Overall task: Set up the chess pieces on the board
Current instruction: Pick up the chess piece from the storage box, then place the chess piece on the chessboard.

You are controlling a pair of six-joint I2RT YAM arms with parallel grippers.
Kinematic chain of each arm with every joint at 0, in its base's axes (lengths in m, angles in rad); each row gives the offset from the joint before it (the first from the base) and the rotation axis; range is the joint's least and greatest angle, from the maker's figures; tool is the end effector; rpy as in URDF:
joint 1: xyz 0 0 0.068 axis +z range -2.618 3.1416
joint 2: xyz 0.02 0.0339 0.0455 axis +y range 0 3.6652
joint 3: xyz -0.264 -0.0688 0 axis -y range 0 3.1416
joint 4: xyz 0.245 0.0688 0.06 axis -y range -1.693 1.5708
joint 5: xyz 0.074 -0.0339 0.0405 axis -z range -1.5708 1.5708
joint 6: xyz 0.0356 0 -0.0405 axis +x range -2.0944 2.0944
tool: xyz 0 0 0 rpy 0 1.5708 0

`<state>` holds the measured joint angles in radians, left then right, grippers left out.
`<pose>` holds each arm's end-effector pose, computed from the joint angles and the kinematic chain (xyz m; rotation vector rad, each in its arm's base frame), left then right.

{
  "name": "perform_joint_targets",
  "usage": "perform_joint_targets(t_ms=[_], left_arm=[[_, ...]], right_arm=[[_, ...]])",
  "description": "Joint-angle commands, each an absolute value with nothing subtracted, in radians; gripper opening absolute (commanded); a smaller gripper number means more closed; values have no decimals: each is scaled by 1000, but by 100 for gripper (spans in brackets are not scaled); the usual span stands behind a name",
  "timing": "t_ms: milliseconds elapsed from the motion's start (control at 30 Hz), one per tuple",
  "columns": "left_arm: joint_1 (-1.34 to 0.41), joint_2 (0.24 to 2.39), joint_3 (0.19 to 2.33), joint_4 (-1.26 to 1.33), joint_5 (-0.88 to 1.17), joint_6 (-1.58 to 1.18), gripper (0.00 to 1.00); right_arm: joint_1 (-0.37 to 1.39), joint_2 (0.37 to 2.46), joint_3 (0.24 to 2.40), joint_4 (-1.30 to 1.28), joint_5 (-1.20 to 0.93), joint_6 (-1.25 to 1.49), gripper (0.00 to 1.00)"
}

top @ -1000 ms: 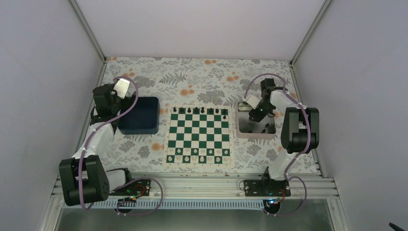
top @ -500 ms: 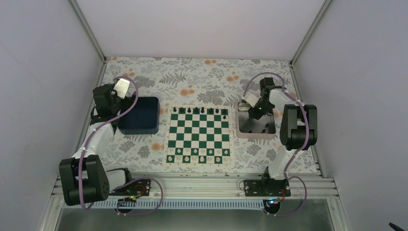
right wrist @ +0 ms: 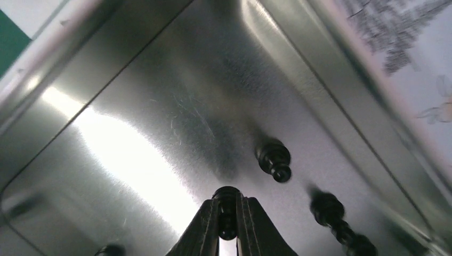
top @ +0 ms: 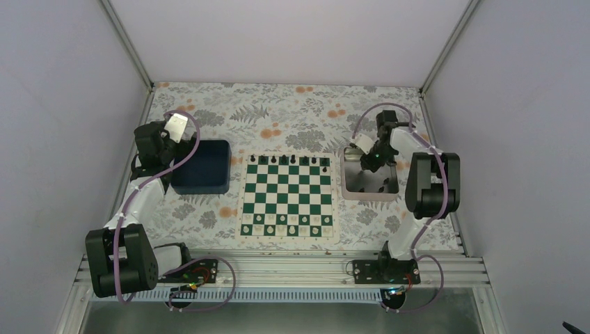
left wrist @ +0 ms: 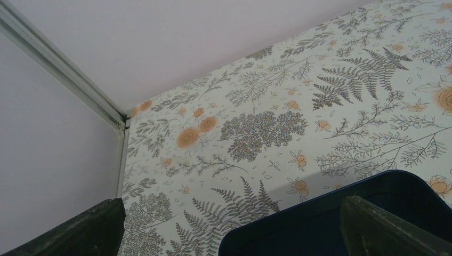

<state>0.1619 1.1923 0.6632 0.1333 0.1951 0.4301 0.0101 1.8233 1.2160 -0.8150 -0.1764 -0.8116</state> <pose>0.2624 0.0359 0.2449 0.3886 1.9250 0.1972 0.3374 0.0097 0.1707 -1.1889 2.6808 0.1537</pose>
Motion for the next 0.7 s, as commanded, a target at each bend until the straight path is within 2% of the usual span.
perform_joint_targets(t_ms=[0,233,367,667], left_arm=[[170,1181,670,141,207,426,100],[171,1181,669,144,211,425,100],[170,1178,672,141,213,424,100],[170,1172,668,144,213,425,100]], right_arm=[[52,1720,1291,-894,-166,-804,5],[298,1673,1427,-1001,-129,-731,6],[433,1737,1484,-1007,-143,-710,7],[509,1908,1468,-937,-155,-710,8]])
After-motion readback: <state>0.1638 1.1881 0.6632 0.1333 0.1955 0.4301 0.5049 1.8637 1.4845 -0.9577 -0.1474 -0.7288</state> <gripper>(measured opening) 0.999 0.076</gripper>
